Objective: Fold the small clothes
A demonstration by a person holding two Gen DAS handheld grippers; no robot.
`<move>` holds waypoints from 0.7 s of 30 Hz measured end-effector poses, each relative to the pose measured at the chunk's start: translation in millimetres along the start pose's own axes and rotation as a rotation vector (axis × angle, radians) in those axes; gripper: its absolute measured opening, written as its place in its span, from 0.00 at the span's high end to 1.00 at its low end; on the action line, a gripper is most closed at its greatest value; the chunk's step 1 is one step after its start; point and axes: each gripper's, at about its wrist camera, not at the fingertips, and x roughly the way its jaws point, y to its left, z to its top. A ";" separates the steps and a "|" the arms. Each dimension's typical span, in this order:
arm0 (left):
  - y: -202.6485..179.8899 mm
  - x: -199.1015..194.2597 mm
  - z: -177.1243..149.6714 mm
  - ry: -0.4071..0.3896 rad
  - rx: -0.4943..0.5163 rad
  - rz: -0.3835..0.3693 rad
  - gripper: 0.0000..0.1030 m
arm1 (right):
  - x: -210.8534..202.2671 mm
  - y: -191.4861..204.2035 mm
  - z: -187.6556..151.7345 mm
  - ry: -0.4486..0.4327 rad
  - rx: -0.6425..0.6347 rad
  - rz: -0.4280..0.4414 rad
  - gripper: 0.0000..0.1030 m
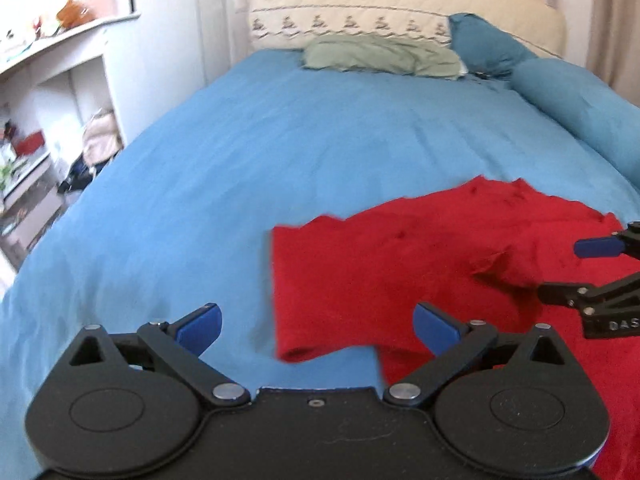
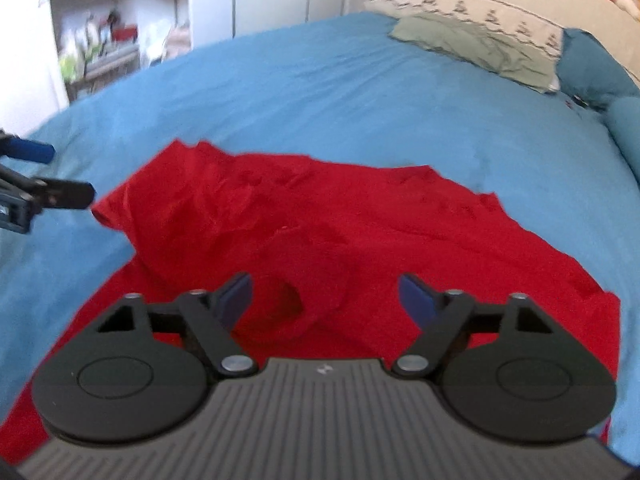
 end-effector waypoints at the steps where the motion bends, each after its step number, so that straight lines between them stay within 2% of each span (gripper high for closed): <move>1: 3.2 4.3 -3.3 0.009 -0.012 0.000 0.00 | 7.2 4.4 1.3 0.009 -0.015 -0.007 0.15; 5: 15.7 8.9 -18.5 0.033 -0.041 0.003 0.00 | 32.8 19.1 4.1 0.043 -0.075 -0.032 0.21; 6: 18.2 8.4 -21.4 0.036 -0.044 0.004 0.00 | 39.9 21.8 5.0 0.055 -0.082 -0.039 0.27; 8: 19.6 11.6 -24.3 0.039 -0.049 0.001 0.00 | 51.9 20.5 6.4 0.084 -0.064 -0.037 0.46; 9: 20.2 12.7 -25.5 0.042 -0.052 -0.001 0.00 | 55.7 17.2 8.0 0.102 -0.043 -0.031 0.74; 10: 19.8 14.7 -25.9 0.046 -0.055 -0.003 0.00 | 56.9 11.9 10.3 0.113 -0.016 -0.029 0.77; 13: 19.6 16.9 -26.0 0.047 -0.064 -0.013 0.00 | 42.8 -11.4 19.3 0.041 0.070 -0.023 0.77; 17: 12.3 20.4 -23.7 0.050 -0.080 -0.045 0.00 | 17.0 -61.3 24.7 -0.036 0.215 -0.003 0.77; 19: 5.5 23.7 -22.5 0.058 -0.083 -0.054 0.00 | 9.6 -87.6 16.5 -0.064 0.289 -0.013 0.77; 21: -2.3 27.4 -22.5 0.065 -0.082 -0.058 0.00 | 11.7 -108.6 -0.6 -0.051 0.356 -0.044 0.77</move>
